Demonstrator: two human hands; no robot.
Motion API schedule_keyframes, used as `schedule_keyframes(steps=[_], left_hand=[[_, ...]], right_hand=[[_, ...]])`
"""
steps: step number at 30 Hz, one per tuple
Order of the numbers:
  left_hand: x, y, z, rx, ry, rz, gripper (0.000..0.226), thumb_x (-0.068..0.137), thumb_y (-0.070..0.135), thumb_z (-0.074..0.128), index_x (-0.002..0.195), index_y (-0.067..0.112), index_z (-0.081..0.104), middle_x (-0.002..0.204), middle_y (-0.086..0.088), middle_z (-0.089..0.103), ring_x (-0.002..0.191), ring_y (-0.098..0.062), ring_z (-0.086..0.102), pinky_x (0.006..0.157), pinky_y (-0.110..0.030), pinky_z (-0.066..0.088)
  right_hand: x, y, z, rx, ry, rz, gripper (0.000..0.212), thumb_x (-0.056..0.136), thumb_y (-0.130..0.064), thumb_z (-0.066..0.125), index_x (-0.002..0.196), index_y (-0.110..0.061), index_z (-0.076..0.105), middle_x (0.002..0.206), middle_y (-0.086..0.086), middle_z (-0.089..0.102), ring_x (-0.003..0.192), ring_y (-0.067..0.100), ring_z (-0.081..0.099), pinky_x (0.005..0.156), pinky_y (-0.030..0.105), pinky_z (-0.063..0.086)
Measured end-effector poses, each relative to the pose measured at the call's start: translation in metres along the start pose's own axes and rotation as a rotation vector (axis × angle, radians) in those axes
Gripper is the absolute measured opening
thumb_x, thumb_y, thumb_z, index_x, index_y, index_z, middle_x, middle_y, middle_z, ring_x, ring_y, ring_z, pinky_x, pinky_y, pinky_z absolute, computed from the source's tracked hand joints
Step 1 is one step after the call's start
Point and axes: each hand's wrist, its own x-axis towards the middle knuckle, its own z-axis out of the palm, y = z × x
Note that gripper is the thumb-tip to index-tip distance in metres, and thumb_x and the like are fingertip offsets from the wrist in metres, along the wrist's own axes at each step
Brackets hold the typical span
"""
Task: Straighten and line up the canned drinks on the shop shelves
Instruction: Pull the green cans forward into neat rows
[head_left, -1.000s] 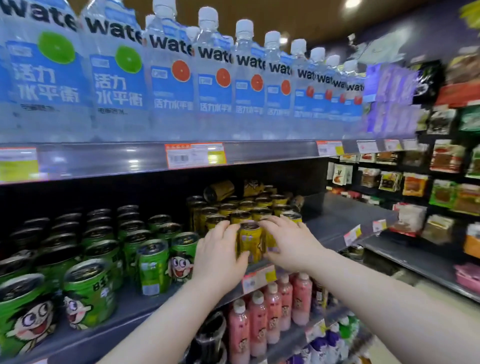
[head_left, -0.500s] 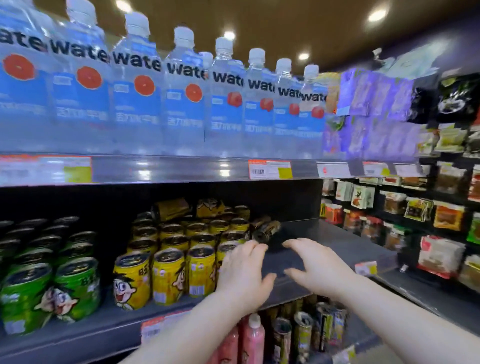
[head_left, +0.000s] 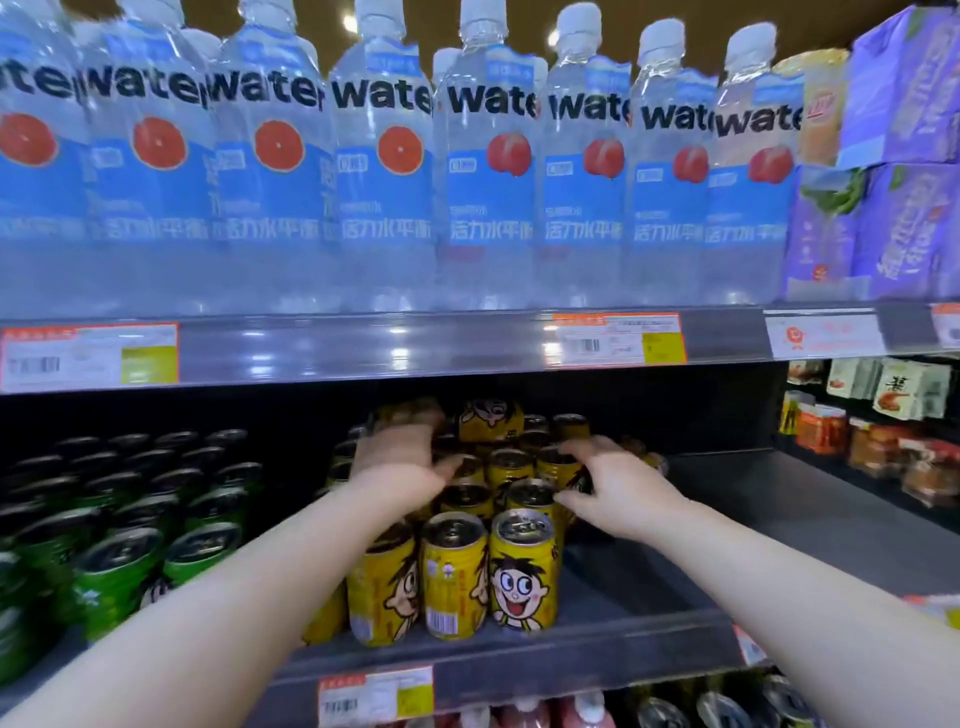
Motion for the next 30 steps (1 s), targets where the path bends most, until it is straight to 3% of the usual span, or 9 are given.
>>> schedule_keyframes(steps=[6,10,14,17,19,23,30], left_hand=[[0.064,-0.045,0.012,-0.064,-0.03,0.0,0.072,0.079,0.062,0.053,0.139,0.026,0.035,0.144,-0.009,0.039,0.13,-0.031,0.039,0.106,-0.044,0.036],[0.091,-0.065,0.032,-0.033,-0.069,-0.071,0.094,0.069,0.062,0.066,0.144,0.02,0.025,0.146,-0.012,0.031,0.131,-0.034,0.035,0.105,-0.045,0.036],[0.116,-0.085,0.052,-0.069,-0.171,-0.096,0.109,0.053,0.074,0.062,0.142,0.021,0.028,0.144,-0.011,0.035,0.13,-0.033,0.036,0.105,-0.044,0.037],[0.117,-0.088,0.05,-0.178,-0.154,-0.076,0.094,0.062,0.059,0.073,0.138,0.019,0.036,0.137,-0.01,0.044,0.124,-0.028,0.045,0.103,-0.035,0.04],[0.117,-0.09,0.051,-0.216,-0.127,-0.064,0.084,0.068,0.05,0.075,0.137,0.017,0.04,0.136,-0.009,0.047,0.123,-0.026,0.046,0.102,-0.032,0.041],[0.114,-0.09,0.056,-0.279,-0.082,-0.084,0.085,0.065,0.052,0.076,0.136,0.019,0.041,0.135,-0.007,0.047,0.122,-0.025,0.048,0.1,-0.032,0.042],[0.102,-0.075,0.04,-0.394,-0.083,-0.057,0.085,0.07,0.045,0.075,0.141,0.021,0.034,0.14,-0.005,0.045,0.125,-0.022,0.046,0.093,-0.022,0.037]], right_hand=[[0.071,0.0,0.012,-0.039,-0.053,0.039,0.072,0.087,-0.043,0.057,0.147,-0.028,0.02,0.147,0.008,0.038,0.13,0.027,0.043,0.103,0.033,0.041],[0.106,-0.005,0.028,0.025,-0.04,0.006,0.084,0.085,-0.042,0.062,0.149,-0.026,0.012,0.154,0.01,0.023,0.139,0.027,0.027,0.111,0.032,0.03],[0.135,-0.011,0.039,0.087,0.004,0.006,0.089,0.083,-0.038,0.066,0.15,-0.023,0.009,0.156,0.008,0.017,0.142,0.026,0.022,0.113,0.032,0.026],[0.148,-0.009,0.047,0.121,-0.035,-0.02,0.092,0.083,-0.035,0.067,0.15,-0.023,0.006,0.157,0.007,0.016,0.143,0.025,0.021,0.111,0.03,0.026],[0.153,-0.007,0.051,0.122,-0.032,-0.03,0.093,0.08,-0.032,0.07,0.15,-0.023,0.009,0.155,0.008,0.02,0.141,0.025,0.024,0.109,0.029,0.028],[0.158,-0.006,0.054,0.111,0.049,-0.031,0.091,0.072,-0.031,0.077,0.146,-0.018,0.025,0.147,0.013,0.032,0.136,0.026,0.031,0.104,0.026,0.031],[0.145,-0.006,0.045,0.413,0.128,-0.005,0.084,0.065,-0.031,0.084,0.136,-0.018,0.041,0.136,0.005,0.047,0.119,0.018,0.048,0.091,0.021,0.037]])
